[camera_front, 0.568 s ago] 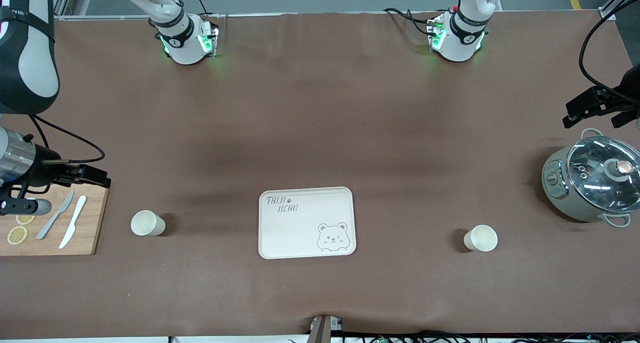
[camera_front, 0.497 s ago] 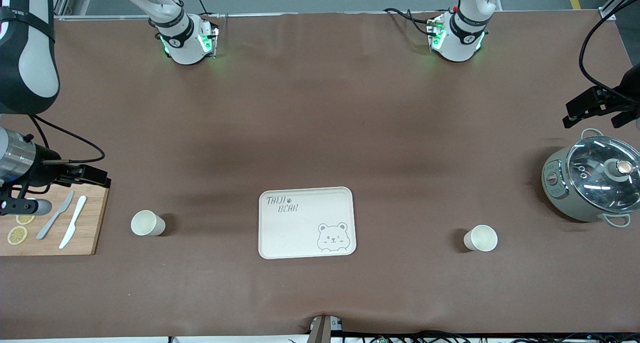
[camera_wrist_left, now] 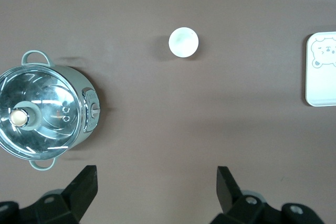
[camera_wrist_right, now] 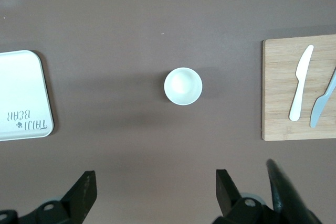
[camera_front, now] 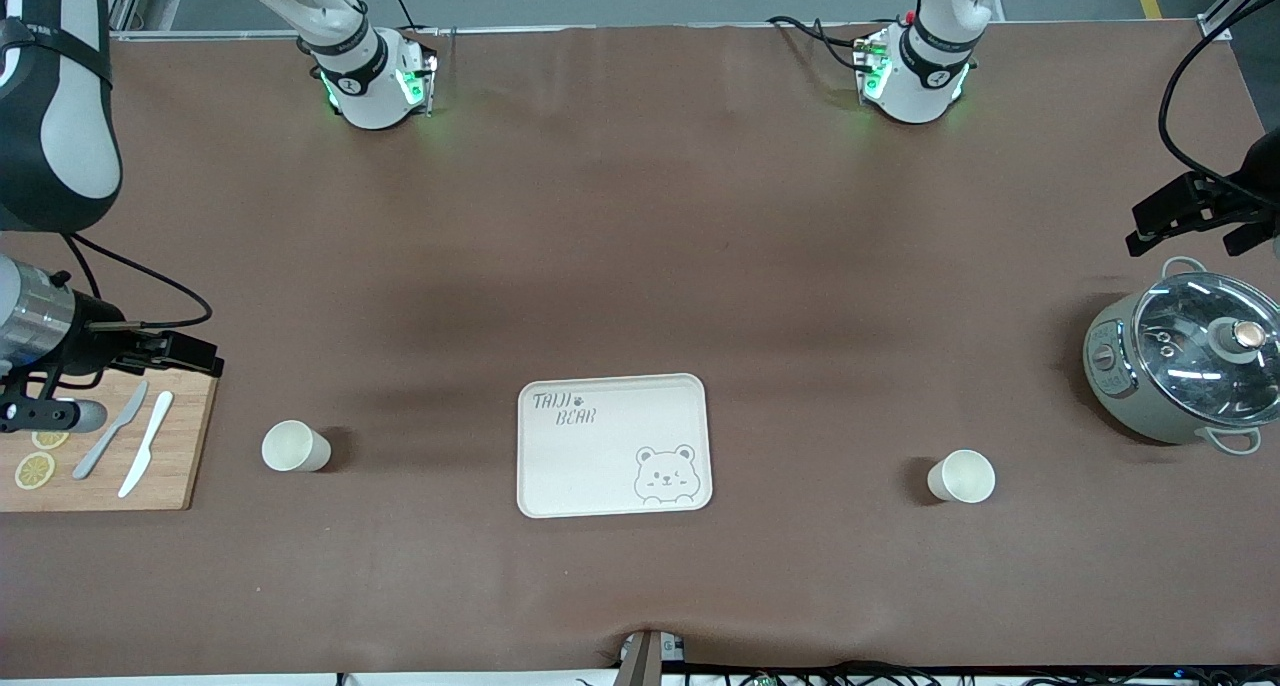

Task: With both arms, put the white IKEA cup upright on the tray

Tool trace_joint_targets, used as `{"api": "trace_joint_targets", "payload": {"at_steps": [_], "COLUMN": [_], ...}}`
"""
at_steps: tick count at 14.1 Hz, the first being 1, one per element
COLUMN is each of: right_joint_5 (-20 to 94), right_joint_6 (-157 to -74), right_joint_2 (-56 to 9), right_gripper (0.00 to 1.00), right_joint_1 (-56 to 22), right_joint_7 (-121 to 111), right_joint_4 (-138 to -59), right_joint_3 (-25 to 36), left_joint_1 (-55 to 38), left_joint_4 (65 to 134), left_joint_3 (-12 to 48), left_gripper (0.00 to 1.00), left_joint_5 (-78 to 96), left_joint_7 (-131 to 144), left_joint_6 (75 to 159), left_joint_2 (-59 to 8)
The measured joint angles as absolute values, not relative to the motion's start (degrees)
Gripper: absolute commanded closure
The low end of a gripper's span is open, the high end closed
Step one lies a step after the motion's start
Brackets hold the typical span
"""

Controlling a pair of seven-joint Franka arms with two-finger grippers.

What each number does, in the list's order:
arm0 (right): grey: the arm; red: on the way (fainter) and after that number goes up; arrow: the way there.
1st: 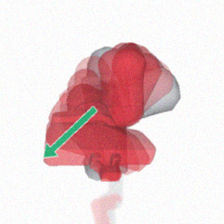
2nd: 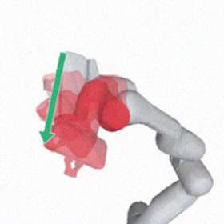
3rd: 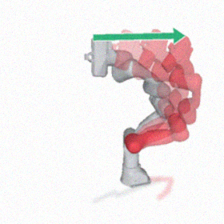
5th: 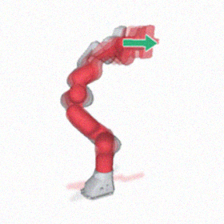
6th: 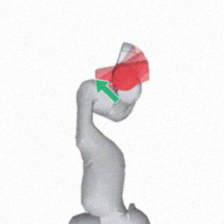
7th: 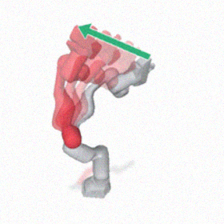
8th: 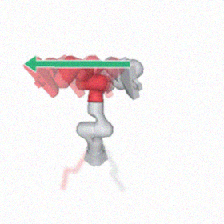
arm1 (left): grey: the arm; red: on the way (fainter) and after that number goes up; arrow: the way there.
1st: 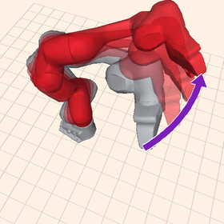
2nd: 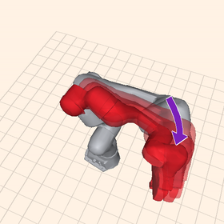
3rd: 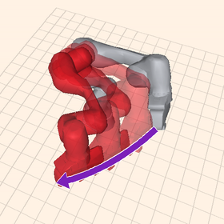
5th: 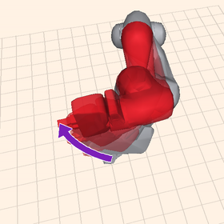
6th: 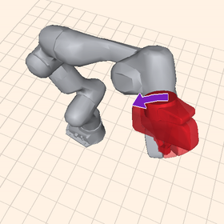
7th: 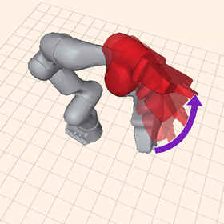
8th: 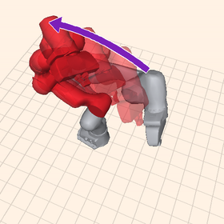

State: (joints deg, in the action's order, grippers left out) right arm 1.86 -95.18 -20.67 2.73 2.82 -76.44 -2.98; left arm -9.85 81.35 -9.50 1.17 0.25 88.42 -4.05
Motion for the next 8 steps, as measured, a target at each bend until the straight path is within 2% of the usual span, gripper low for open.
{"api": "trace_joint_targets", "payload": {"at_steps": [8], "right_joint_5": [1.9], "right_joint_6": [-96.6], "right_joint_2": [-21.3], "right_gripper": [0.00], "right_joint_1": [2.7], "right_joint_7": [2.8], "right_joint_4": [-77.1], "right_joint_3": [-3.0], "left_joint_1": [-9.7], "left_joint_4": [82.2], "left_joint_3": [-9.7], "left_gripper": [0.00], "left_joint_5": [1.2], "left_joint_7": [0.5], "left_joint_6": [87.8], "left_joint_2": [-5.7]}}
